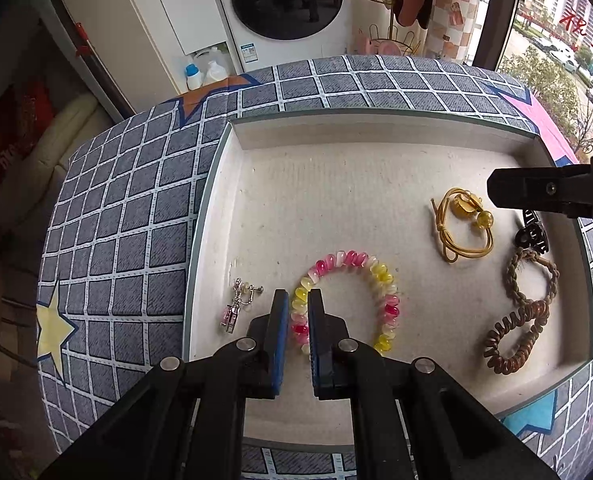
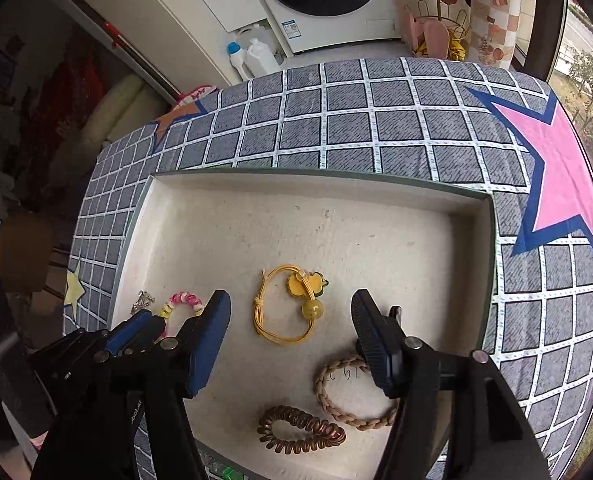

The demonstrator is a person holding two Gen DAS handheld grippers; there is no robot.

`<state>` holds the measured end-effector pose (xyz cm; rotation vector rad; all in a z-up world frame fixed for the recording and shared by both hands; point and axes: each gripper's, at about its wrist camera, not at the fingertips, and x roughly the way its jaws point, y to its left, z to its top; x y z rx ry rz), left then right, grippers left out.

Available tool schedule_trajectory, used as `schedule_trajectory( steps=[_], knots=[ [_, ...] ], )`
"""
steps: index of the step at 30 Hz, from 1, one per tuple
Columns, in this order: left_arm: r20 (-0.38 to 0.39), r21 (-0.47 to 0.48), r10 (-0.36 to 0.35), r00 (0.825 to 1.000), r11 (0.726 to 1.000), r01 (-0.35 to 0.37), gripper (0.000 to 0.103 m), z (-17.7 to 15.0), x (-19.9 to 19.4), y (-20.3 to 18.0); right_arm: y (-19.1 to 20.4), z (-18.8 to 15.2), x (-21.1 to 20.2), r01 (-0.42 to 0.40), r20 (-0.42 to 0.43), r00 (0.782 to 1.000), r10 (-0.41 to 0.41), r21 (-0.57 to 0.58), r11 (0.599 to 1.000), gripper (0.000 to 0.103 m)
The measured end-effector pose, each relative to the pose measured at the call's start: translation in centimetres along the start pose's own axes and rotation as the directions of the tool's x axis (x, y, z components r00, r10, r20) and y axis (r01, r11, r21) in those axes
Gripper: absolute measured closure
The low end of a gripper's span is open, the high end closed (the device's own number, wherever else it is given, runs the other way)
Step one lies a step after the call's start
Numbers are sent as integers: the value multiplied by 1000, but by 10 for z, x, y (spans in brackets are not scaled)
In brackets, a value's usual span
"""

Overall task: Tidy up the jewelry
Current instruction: 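Carry both items into the white tray and open both tools to release them, then move the left tool to the silver heart pendant while the right tool approaches the silver hair pin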

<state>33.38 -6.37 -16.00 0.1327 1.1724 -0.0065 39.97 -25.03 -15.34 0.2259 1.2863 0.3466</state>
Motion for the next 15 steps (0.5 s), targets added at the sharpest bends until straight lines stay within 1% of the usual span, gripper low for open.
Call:
schedule_trajectory(
  steps=[6,7,8,9,10,12,14,15],
  knots=[
    [5,-26,-28,1000,999,28,81,1,-3,4,-1,-7,-17,-5,24,1000,4,31,999,37],
    [9,-35,-33,999,999,33,53,1,-4,6,-2,-9,-21,-6,27,1000,5,35,999,37],
    [12,-48,-28,1000,998,28,0,1,-7,8,-3,-11,-24,-8,32,999,7,39,999,37],
    [47,-68,0,999,998,3,0,-1,-13,10,-2,-12,-25,-11,35,999,10,44,999,37],
    [73,-72,8,997,997,-2,0,-3,-20,11,-2,-13,-28,-14,39,999,13,49,999,37],
    [72,-69,-11,997,998,16,0,-6,-23,11,-1,-17,-32,-18,48,999,16,56,998,36],
    [77,-53,-1,997,999,5,0,-12,-27,11,0,-20,-35,-23,55,998,20,63,998,32],
    [87,-43,9,996,999,-5,0,-15,-31,12,0,-23,-38,-31,59,998,27,68,997,25]
  ],
)
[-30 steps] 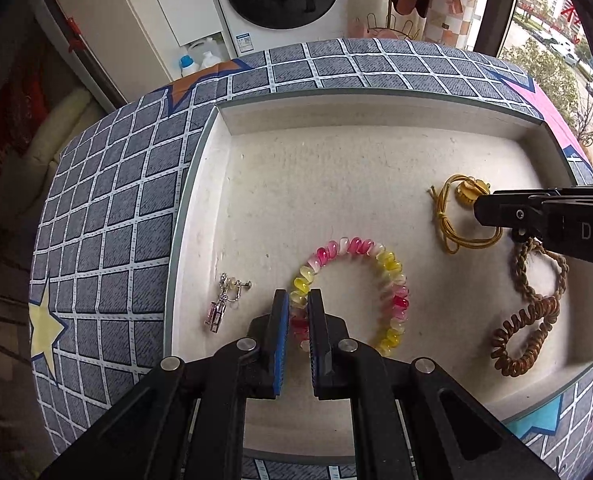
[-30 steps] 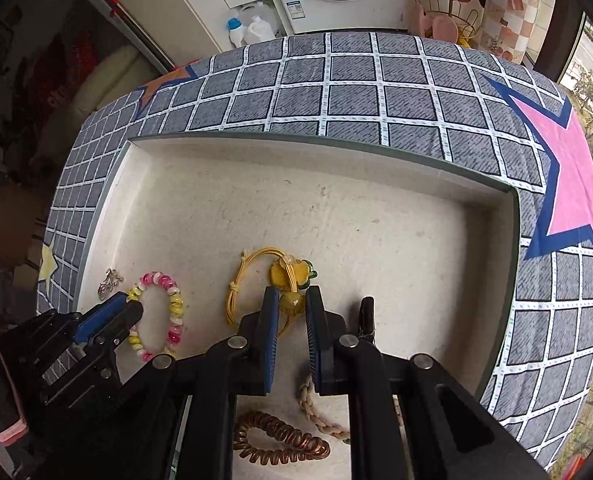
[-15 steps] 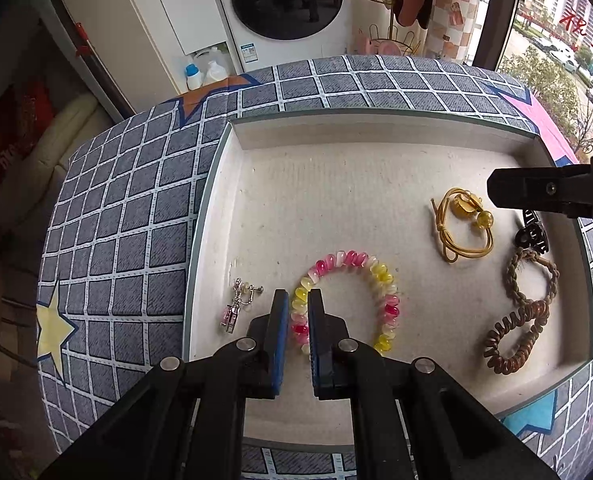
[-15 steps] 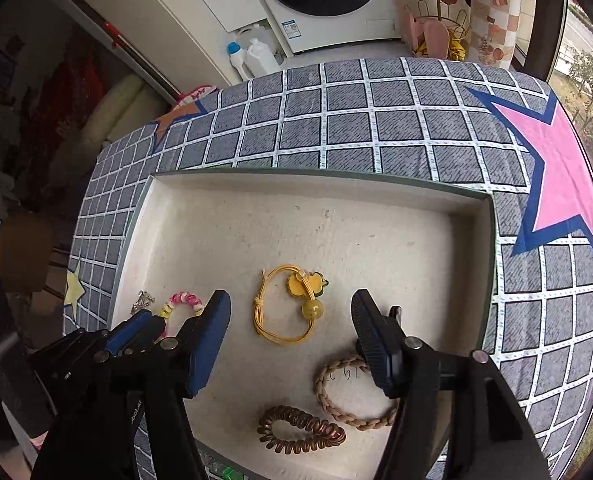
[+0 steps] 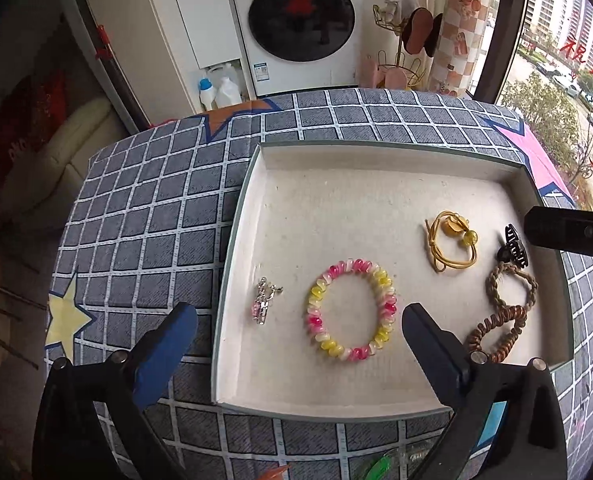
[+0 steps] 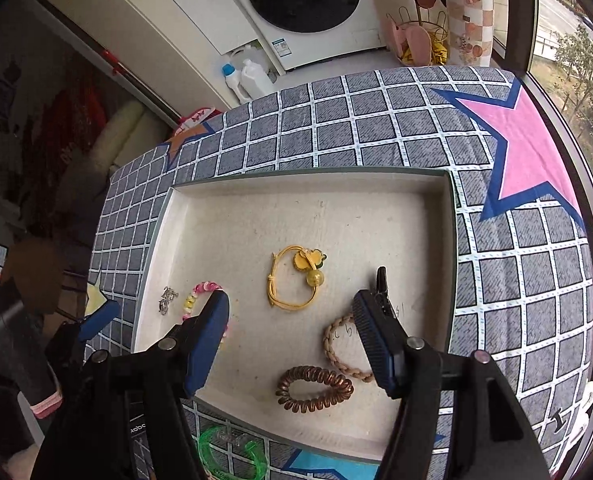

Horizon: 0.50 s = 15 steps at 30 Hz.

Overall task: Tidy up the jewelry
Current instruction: 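Move the left tool to the silver heart pendant while the right tool approaches the silver hair pin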

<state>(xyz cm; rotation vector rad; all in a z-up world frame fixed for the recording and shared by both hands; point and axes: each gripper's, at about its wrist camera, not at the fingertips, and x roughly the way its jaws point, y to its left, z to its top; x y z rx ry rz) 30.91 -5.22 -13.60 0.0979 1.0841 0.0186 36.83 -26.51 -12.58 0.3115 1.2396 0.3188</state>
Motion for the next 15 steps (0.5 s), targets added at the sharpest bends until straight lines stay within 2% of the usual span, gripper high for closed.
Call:
schedule_trajectory(
  steps=[1,6,15],
  knots=[
    [11,7,3,1000,1000,-4,0,-3,-4,1,0,-3,-3,-6,7,1000,6,6,1000,21],
    [28,1,-1,1000,1000,1,0,-22,-26,17,1,-21,-19,-25,27,999,25,22,999,17],
    [-38,-41,-47,998,998,45,0,-79,-56,45,9,-69,-41,-49,32,998,48,19,999,13]
  ],
)
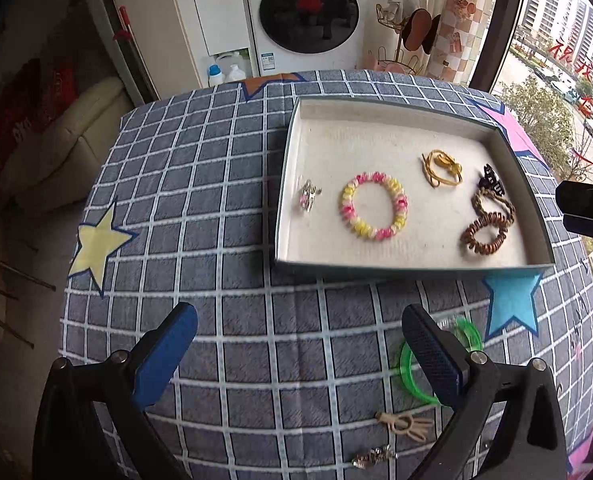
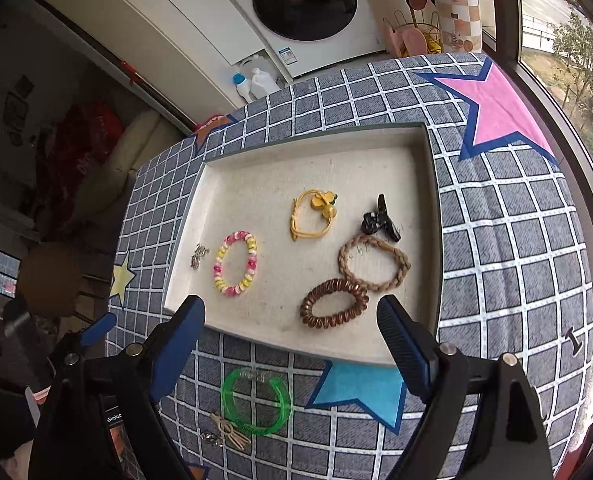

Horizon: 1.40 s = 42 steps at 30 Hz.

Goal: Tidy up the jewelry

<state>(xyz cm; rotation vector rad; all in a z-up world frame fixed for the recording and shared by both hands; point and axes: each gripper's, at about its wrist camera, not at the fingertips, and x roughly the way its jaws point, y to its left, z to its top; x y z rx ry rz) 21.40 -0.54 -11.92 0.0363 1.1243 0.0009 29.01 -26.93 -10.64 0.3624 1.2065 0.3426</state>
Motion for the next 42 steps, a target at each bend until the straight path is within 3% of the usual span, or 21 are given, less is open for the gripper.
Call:
schedule_trajectory(
  steps=[5,11,19,30,40,42],
  knots=[
    [-47,-16,-12,999,1000,12,0,-36,-8,6,9,-30,-5,-4,-54,999,2,-36,999,13],
    [-80,-9,-29,996,1000,29,0,-70,-12,6,12,-68,-7,42,-111,992,-51,-76,996,13],
    [-98,118,-53,994,991,65,0,-97,-11,-6,3,-122,-2,125,-198,969,-146,-116,985,13],
    [-121,224,-83,989,969,108,0,-109,2,-25,5,-173,16,181,-290,927,-237,-208,961,13],
    [-100,256,-91,991,960,114,0,-105,12,-29,9,-183,25,217,-284,909,-306,-304,927,13],
    [-111,265,-89,990,957,116,6,-105,16,-30,13,-184,29,223,-280,906,-318,-322,920,13]
  ],
)
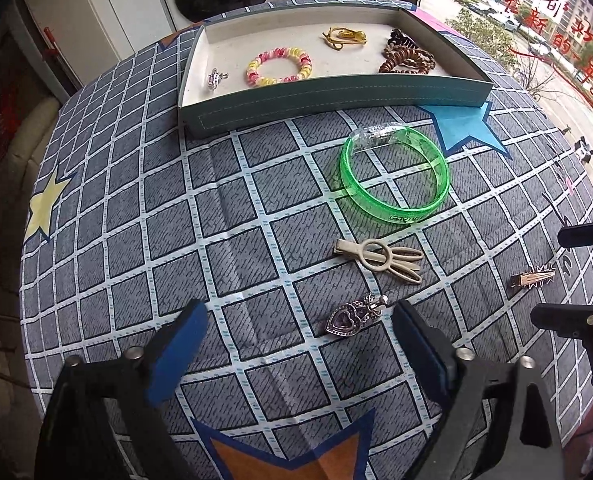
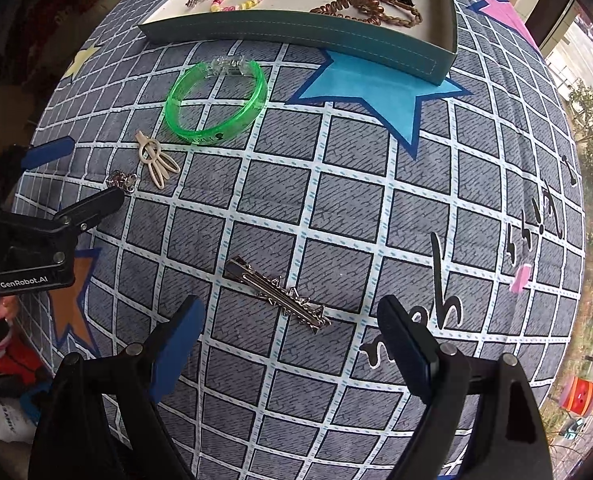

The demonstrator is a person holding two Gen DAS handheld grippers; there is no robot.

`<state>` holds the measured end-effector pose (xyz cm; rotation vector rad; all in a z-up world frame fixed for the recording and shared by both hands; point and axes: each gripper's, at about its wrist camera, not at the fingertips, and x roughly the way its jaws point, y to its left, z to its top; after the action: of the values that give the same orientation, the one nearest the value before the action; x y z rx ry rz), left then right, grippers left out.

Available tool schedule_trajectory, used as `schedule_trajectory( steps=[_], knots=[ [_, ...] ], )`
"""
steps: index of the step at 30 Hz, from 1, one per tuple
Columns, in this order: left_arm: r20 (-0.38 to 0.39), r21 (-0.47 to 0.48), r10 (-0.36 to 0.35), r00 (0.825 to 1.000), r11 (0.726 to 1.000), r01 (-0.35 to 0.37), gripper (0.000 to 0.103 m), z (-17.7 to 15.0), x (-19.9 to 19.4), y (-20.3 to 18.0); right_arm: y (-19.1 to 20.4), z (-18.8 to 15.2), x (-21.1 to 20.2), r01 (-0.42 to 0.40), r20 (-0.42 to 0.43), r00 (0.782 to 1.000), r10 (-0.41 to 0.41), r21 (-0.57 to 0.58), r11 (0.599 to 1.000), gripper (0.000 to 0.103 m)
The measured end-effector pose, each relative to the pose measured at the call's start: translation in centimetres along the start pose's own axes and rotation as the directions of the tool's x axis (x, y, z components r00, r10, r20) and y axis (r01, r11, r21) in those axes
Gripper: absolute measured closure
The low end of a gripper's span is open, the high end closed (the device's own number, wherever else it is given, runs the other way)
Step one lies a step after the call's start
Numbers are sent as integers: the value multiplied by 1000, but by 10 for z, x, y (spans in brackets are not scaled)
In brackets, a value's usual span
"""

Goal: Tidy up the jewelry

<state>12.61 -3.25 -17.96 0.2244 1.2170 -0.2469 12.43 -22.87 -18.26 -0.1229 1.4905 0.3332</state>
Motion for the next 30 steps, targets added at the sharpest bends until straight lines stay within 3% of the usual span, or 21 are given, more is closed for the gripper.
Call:
schedule_trajectory(
  steps=[3,4,7,11,18,20,23,30],
  knots=[
    [-8,8,-10,1000,1000,10,8,0,5,-1,1,0,3,12,4,1000,-12,-9,1000,13],
    [-11,12,-13,1000,1000,13,15,0,6,-2,2,1,4,12,5,1000,-12,-6,1000,15],
    [-15,12,-30,999,999,31,20,1,9,-5,7,3,8,21,16,1000,-21,-1,1000,23],
    [-10,14,-58,998,998,58,37,3,6,-9,20,7,11,51,32,998,-50,-24,998,31],
    [-7,-5,-58,998,998,58,59,7,5,-11,41,18,17,112,47,993,-110,-39,993,59],
    [-4,-18,-57,998,998,57,77,8,5,-9,42,18,16,116,49,992,-115,-31,993,63],
    [-4,-47,-64,998,997,64,79,5,3,-7,36,17,15,118,56,992,-116,-17,993,83],
    [-5,-146,-94,996,985,93,79,1,-2,8,8,21,10,43,56,997,-47,74,996,84]
  ],
)
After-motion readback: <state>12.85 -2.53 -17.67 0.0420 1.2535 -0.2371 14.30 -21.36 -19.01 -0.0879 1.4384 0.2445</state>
